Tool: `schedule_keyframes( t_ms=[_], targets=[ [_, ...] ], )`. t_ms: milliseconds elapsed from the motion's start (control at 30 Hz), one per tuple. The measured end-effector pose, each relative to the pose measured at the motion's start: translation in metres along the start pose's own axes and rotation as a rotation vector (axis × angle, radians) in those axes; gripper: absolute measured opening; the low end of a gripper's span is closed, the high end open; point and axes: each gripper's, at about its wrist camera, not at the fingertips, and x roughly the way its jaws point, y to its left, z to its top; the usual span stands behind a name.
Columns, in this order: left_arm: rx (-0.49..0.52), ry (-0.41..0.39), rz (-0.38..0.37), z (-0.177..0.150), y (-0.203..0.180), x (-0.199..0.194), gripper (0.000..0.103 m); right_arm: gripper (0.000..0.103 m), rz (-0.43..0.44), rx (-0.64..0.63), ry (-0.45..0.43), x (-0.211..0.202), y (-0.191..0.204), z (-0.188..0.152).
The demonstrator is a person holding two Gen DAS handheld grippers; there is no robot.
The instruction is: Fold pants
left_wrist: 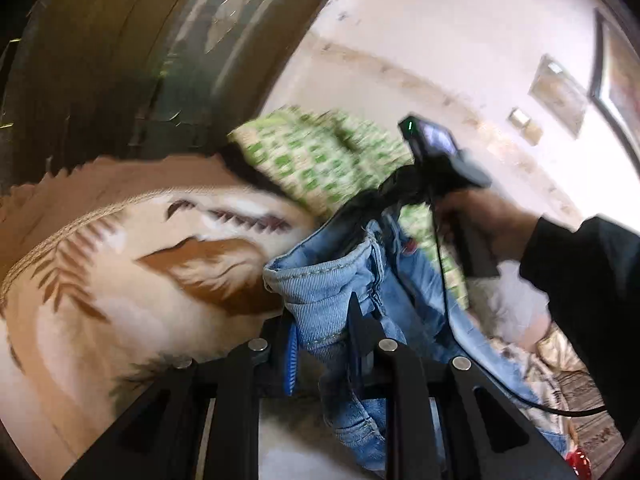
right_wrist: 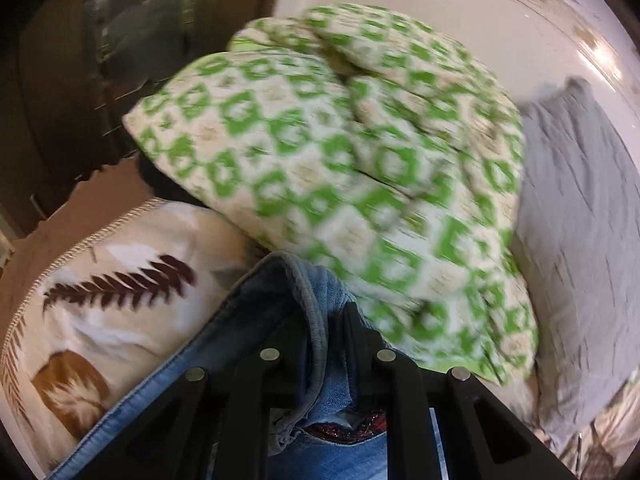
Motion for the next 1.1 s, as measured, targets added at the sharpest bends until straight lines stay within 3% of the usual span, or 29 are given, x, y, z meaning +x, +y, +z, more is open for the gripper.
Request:
schedule_keyframes(
  t_ms=[100, 200, 267, 300, 333, 367, 400, 533, 667, 800, 967, 1100],
  targets=[
    [-0.07, 0.12, 0.056, -0.006, 0.02, 0.019, 0.021, 0.016, -0.022, -0.006, 0.068, 0.026, 0.025, 0.005],
    [-0.094, 0.154, 0.076, -0.008, 0.029, 0.026, 0.022, 0.02, -0.018, 0.04, 0.135, 0.058, 0.027, -0.005],
    [-0.095, 0.169, 0.099, -0.009, 0.03, 0.028, 0.03, 0.027, -0.005, 0.063, 0.154, 0.066, 0.023, -0.009],
    [-0.105, 0.17, 0.118, -0.008, 0.03, 0.029, 0.037, 0.049, 0.004, 0.079, 0.155, 0.067, 0.02, -0.01],
    [-0.119, 0.157, 0.146, -0.006, 0.03, 0.027, 0.067, 0.082, 0.008, 0.095, 0.153, 0.066, 0.015, -0.01],
    [-0.132, 0.131, 0.165, -0.007, 0.031, 0.023, 0.096, 0.089, 0.0, 0.12, 0.126, 0.059, 0.007, -0.01],
    [-0.146, 0.094, 0.175, -0.006, 0.032, 0.017, 0.101, 0.09, -0.012, 0.135, 0.095, 0.053, -0.002, -0.01],
    [-0.108, 0.035, 0.148, -0.004, 0.022, 0.006, 0.101, 0.091, -0.002, 0.201, 0.072, 0.026, -0.044, -0.018],
    [-0.045, 0.026, 0.103, -0.004, -0.001, 0.008, 0.101, 0.091, -0.012, 0.272, 0.082, -0.009, -0.105, -0.06],
    [0.028, 0.026, 0.054, -0.01, -0.025, 0.009, 0.101, 0.091, -0.079, 0.355, 0.101, -0.053, -0.175, -0.118],
    [0.097, 0.09, -0.015, -0.02, -0.06, 0.027, 0.101, 0.092, -0.137, 0.512, 0.115, -0.117, -0.27, -0.217],
    [0.298, 0.157, -0.069, -0.031, -0.123, 0.04, 0.101, 0.092, -0.166, 0.617, 0.13, -0.158, -0.328, -0.303]
  ],
)
